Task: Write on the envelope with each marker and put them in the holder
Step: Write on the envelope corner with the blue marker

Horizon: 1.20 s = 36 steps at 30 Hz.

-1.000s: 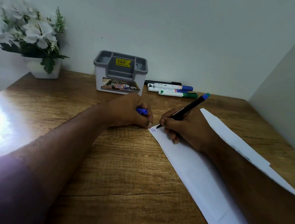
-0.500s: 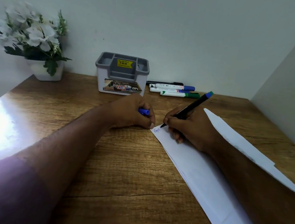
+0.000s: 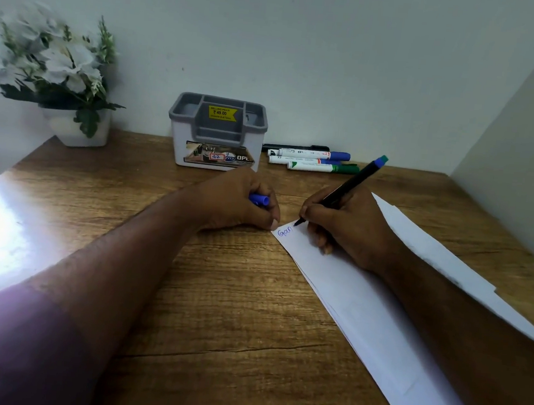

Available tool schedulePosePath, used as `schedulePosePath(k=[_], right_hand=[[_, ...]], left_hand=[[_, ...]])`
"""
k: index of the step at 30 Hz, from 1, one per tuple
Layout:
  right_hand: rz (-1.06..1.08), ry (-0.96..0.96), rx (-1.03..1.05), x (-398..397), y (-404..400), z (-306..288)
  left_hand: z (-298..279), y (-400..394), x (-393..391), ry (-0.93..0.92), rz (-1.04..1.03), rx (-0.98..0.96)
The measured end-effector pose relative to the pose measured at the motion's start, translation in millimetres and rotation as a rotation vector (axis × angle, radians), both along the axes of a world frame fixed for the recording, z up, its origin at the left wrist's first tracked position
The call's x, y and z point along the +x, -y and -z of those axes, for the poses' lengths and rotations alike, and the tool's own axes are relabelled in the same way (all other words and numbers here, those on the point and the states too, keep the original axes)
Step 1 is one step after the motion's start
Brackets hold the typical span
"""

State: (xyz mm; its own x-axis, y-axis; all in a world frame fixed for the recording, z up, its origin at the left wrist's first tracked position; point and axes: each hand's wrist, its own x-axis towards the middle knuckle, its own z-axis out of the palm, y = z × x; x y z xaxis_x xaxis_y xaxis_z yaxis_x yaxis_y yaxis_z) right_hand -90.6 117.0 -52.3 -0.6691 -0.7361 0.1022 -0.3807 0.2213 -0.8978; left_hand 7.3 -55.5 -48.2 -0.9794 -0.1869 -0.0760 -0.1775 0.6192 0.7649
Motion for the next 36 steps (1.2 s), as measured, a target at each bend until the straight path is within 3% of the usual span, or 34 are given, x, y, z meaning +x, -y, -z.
schedulePosePath(k=[17,24,28,32,36], right_hand=[[0.024,-0.025,0.040,3.5,0.4,-2.3],[-0.050,-0.134,0.095,6.4,-2.4,-1.1],[0.078,-0.066,0.016,1.1,-0.4,1.9],[0.057,0.041,-0.048,1.2,1.4,3.5],[0.004,0.001,-0.001,0.6,1.9,2.9]], left_hand=[[0.2,1.1,-0.4,0.004,0.002,-0.005],[-1.3,-1.1,0.7,-0.010,-0.004,-0.013],[-1.5,-1.1,-0.1,0.008,-0.013,-0.018],[-1.0,-0.3,0.0,0.005,-0.008,-0.023],[-1.3,-0.5,0.1,-0.010,0.004,-0.021]])
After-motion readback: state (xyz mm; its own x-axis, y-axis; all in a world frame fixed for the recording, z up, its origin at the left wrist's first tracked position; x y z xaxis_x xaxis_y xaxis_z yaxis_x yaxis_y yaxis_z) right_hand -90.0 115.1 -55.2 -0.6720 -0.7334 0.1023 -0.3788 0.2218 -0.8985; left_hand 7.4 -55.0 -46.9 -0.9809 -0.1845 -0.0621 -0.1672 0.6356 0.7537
